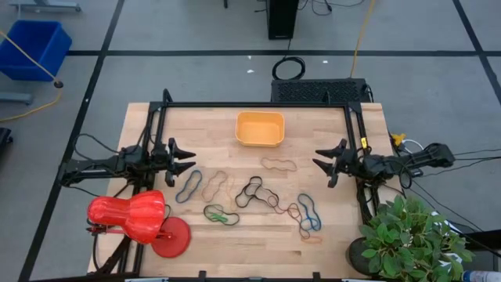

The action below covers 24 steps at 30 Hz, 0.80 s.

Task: Pick and place rubber bands into bin
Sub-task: Put the top brown rubber band into the yellow bin

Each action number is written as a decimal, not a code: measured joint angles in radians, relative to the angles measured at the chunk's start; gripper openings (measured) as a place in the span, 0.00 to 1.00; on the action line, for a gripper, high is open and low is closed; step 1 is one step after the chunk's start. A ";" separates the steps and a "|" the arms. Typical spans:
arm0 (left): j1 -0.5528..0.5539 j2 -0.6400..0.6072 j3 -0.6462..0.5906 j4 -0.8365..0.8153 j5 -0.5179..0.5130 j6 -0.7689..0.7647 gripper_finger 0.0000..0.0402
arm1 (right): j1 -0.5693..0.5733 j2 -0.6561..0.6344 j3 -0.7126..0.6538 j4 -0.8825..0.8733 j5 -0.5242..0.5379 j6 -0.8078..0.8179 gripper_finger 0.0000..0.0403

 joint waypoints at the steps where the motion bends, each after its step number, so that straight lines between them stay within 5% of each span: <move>1: 0.000 0.000 0.000 0.005 0.000 0.000 0.44 | 0.000 0.016 0.013 0.000 0.018 -0.007 0.40; 7: 0.000 0.000 0.001 0.000 0.000 0.005 0.44 | -0.017 0.188 0.158 0.008 0.080 -0.120 0.40; 15: 0.000 0.000 0.003 0.000 -0.002 0.072 0.44 | -0.117 0.587 0.444 -0.018 0.067 -0.122 0.40; 24: 0.000 0.000 0.004 -0.011 -0.002 0.090 0.44 | -0.230 0.971 0.666 -0.221 -0.181 0.088 0.40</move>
